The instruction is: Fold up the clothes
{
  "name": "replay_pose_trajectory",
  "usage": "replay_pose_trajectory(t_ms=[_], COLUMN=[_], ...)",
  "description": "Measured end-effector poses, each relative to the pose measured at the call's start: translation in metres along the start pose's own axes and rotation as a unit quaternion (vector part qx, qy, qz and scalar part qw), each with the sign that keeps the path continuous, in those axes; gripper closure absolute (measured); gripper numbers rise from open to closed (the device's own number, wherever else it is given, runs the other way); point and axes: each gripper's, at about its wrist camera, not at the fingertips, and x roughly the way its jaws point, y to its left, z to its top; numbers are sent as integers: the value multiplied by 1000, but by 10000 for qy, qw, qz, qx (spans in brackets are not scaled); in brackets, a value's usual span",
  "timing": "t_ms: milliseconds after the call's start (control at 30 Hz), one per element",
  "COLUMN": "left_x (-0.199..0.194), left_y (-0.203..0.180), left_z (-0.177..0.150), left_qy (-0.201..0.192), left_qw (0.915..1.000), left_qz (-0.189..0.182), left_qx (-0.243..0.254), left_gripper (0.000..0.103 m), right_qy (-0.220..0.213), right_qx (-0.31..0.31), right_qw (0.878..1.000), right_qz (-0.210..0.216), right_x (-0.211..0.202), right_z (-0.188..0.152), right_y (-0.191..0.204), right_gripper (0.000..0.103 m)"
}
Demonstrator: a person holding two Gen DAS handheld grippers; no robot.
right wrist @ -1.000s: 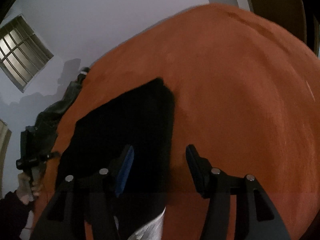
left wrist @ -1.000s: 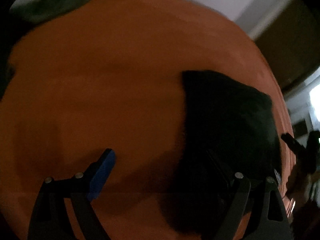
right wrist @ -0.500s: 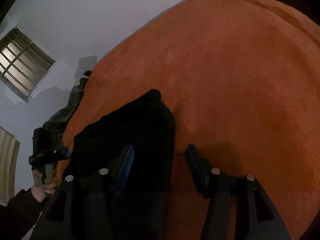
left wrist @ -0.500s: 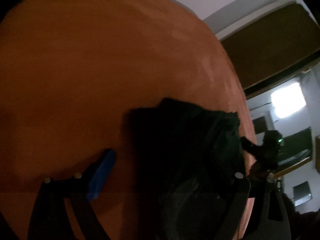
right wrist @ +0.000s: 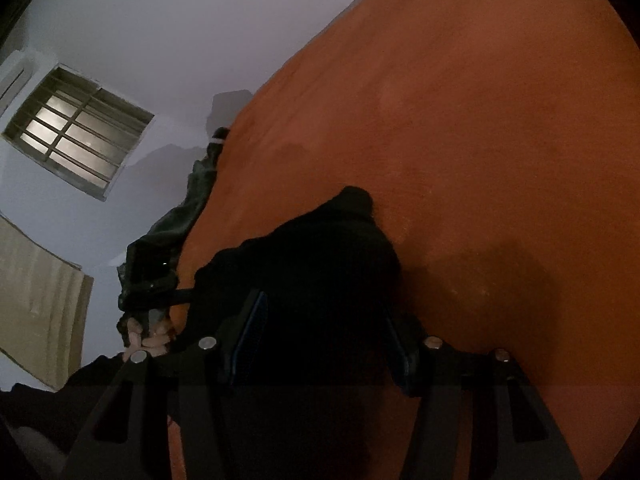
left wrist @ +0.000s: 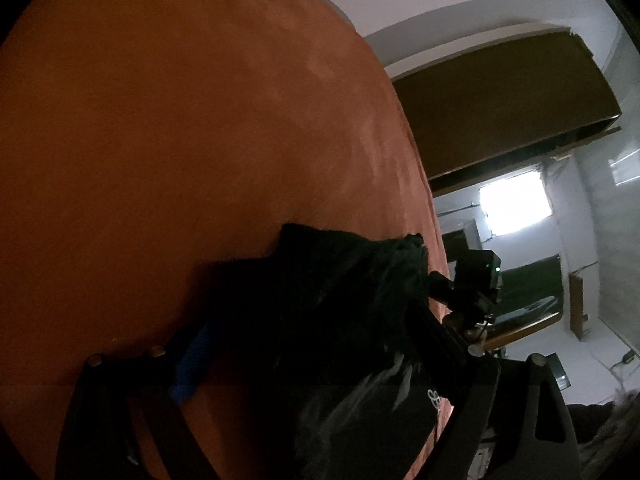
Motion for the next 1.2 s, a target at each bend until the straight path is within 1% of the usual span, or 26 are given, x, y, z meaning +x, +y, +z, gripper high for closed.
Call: replay_pose_trajectory(t_ms=[33, 67, 100, 133, 167, 200, 233, 267, 333, 400, 433, 567, 633, 733, 833, 933, 1033, 1133, 1200], left_x=[0, 0, 0, 3, 7, 13, 15, 15, 13, 7, 2, -4, -8, -18, -24, -17, 1, 6, 8], left_y=[-1, -2, -2, -4, -4, -5, -8, -10, -16, -20, -23, -42, -50, -64, -84, -89, -110, -127, -136], left_z=[0, -1, -1, -2, -4, -5, -7, -7, -7, -4, -3, 6, 12, 25, 40, 51, 63, 71, 79], left_qy=[4, 8, 16, 54, 156, 210, 186, 109, -70, -246, -304, -209, -144, -168, -169, -134, -209, -344, -424], left_qw=[10000, 10000, 9999, 9999, 9998, 9997, 9996, 9995, 9994, 9994, 9993, 9987, 9985, 9986, 9982, 9964, 9934, 9911, 9896], left_qz=[-27, -55, -78, -73, -11, 108, 225, 289, 305, 220, 197, 331, 394, 355, 426, 821, 1123, 1288, 1365], left_qx=[-23, -46, -66, -77, -85, -69, -7, 95, 155, 105, 102, 323, 344, 343, 386, 158, 75, -62, -169], left_gripper=[23, 25, 38, 66, 81, 91, 92, 93, 94, 94, 94, 94, 95, 95, 95, 95, 95, 95, 95], right_qy=[28, 56, 72, 71, 66, 61, 65, 69, 3, -121, -178, -283, -271, -261, -286, -254, -143, -139, -212], right_qx=[14, 28, 35, 33, 28, 24, 19, 14, -14, -141, -253, -657, -709, -772, -760, -791, -747, -740, -747], right_qw=[10000, 10000, 10000, 10000, 9999, 9998, 9995, 9988, 9976, 9961, 9952, 9909, 9902, 9891, 9883, 9864, 9843, 9815, 9799], right_qz=[16, 33, 34, -12, -91, -170, -322, -489, -695, -863, -929, -1136, -1172, -1228, -1293, -1419, -1595, -1760, -1836], right_x=[3, 5, 8, 10, 10, 10, 11, 12, 12, 8, 6, -4, -9, -19, -32, -42, -40, -39, -41], right_z=[2, 4, 5, 6, 6, 6, 7, 6, 5, 5, 4, 11, 21, 36, 57, 77, 96, 109, 118], right_y=[0, 0, 1, 2, 3, 5, 6, 10, 17, 28, 36, 65, 75, 89, 103, 117, 129, 140, 147], right_gripper=[47, 47, 47, 47, 48, 56, 66, 70, 83, 86, 87, 89, 90, 93, 96, 96, 96, 97, 97])
